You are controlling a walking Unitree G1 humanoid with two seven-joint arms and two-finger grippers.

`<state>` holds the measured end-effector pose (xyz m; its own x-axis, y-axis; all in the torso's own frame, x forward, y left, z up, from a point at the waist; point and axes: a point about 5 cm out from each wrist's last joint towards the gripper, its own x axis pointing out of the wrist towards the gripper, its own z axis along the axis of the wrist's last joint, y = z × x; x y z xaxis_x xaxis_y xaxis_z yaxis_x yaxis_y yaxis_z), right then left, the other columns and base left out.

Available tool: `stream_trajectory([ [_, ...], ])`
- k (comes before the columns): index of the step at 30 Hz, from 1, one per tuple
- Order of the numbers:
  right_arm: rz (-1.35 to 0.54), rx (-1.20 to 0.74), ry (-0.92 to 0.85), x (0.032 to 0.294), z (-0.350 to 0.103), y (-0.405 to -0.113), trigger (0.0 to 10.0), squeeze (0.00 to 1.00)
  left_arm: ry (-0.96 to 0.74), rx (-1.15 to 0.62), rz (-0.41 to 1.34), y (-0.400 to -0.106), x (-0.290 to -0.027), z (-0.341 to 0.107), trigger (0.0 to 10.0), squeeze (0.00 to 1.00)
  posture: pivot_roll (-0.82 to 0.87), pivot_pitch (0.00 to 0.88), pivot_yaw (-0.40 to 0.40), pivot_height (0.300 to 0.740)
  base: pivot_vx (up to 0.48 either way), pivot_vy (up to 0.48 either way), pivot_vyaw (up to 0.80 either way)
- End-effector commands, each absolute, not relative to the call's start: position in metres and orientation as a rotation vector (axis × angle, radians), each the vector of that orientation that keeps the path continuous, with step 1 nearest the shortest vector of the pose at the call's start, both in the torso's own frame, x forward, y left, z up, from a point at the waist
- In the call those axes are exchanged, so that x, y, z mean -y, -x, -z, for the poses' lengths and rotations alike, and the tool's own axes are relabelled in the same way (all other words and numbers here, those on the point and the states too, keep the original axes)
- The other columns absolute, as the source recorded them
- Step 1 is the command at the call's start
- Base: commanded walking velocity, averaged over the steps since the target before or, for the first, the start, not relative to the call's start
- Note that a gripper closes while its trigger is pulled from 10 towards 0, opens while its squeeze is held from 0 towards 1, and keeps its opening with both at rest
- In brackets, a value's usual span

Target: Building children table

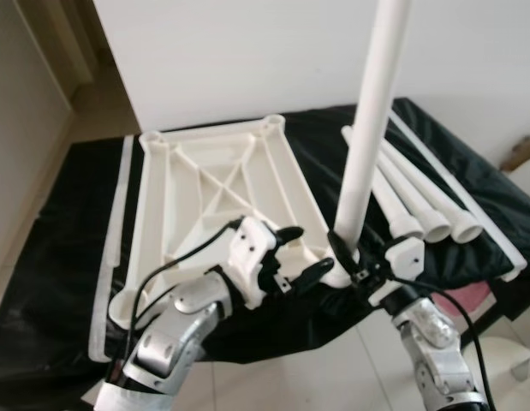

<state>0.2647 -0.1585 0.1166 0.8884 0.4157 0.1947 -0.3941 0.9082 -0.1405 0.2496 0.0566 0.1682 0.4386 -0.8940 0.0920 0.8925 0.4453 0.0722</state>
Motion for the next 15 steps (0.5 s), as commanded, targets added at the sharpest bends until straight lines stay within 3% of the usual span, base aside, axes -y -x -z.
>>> stream_trajectory([
  [1, -0.368, -0.031, 0.119, 0.171, -0.074, -0.257, 10.0, 0.00, -0.032, 0.124, 1.095, -0.252, -0.059, -0.170, 10.0, 0.00, 0.00, 0.000, 0.063, 0.740, 0.000, 0.000, 0.00],
  [15, -0.261, -0.010, -0.070, 0.175, -0.070, -0.247, 10.0, 0.00, -0.031, 0.122, 1.103, -0.250, -0.059, -0.170, 10.0, 0.00, 0.00, 0.000, 0.067, 0.740, 0.000, 0.000, 0.00],
])
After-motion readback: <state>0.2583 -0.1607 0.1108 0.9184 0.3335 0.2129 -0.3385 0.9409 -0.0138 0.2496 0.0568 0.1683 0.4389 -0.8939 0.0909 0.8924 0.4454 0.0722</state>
